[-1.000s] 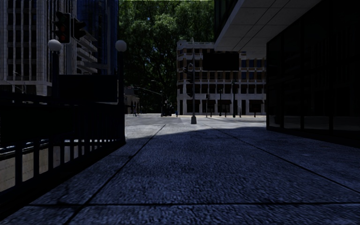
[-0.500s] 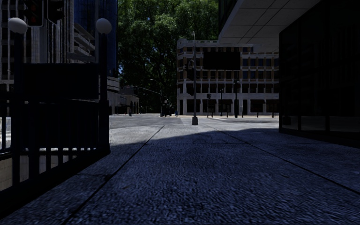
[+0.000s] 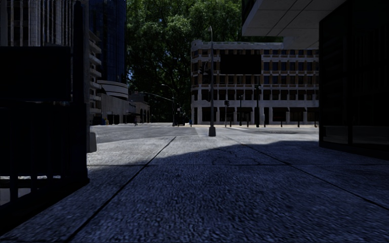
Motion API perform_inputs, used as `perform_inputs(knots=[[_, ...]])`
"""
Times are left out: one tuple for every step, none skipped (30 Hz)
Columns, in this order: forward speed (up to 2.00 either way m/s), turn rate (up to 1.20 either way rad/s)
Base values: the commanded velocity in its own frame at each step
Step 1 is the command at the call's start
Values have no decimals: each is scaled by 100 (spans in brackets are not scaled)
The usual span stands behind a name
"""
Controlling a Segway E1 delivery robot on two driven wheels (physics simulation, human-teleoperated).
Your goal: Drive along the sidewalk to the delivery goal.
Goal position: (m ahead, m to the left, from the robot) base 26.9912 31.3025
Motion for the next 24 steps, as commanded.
perform_inputs(knots=[[200,0],[200,0],[200,0],[200,0],[200,0],[200,0],[200,0],[200,0],[200,0],[200,0],[200,3],[200,10],[200,16],[200,16],[200,23],[200,30],[200,35],[200,35],[200,40],[200,45],[200,50],[200,55],[200,55],[200,57]])
